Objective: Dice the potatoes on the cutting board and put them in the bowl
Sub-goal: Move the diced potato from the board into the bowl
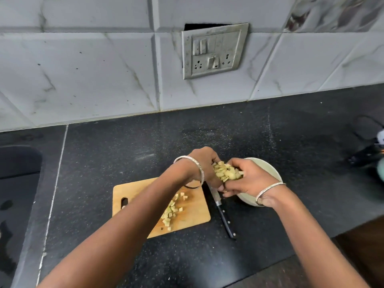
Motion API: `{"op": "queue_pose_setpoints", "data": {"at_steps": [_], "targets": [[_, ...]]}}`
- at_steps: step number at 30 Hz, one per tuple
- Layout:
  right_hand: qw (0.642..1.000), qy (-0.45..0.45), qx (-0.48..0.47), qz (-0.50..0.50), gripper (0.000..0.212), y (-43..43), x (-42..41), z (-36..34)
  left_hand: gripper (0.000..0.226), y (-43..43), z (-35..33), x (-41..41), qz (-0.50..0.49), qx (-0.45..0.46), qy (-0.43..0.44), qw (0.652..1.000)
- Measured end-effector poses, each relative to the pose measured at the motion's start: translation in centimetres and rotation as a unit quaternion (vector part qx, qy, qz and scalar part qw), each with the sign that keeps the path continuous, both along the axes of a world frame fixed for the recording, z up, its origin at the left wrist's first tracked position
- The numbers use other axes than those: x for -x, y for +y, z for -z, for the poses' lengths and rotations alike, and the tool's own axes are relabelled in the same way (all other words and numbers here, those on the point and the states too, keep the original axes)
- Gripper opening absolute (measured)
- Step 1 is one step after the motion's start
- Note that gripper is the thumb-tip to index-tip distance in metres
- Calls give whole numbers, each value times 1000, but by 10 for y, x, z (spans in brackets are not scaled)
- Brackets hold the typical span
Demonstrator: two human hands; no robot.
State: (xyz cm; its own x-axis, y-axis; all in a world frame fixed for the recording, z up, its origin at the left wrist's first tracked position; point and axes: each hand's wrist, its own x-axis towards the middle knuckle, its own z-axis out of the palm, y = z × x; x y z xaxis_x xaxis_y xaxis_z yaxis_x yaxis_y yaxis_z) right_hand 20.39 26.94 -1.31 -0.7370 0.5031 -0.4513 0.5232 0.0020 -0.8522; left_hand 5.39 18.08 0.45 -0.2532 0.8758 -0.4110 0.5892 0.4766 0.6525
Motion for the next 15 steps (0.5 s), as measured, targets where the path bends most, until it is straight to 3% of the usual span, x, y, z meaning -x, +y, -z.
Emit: {"op": "queue_pose_setpoints", "data": {"at_steps": [7,11,15], "targets": [[993,-70,4,95,41,52,-41,20,70,79,24,-40,73,36,-8,997],[985,-102,-17,138,40,62,-49,46,66,88,48,-49,69,15,25,997],[982,-102,-31,155,37,66,-51,49,62,88,58,-49,50,-23,-11,998]]}}
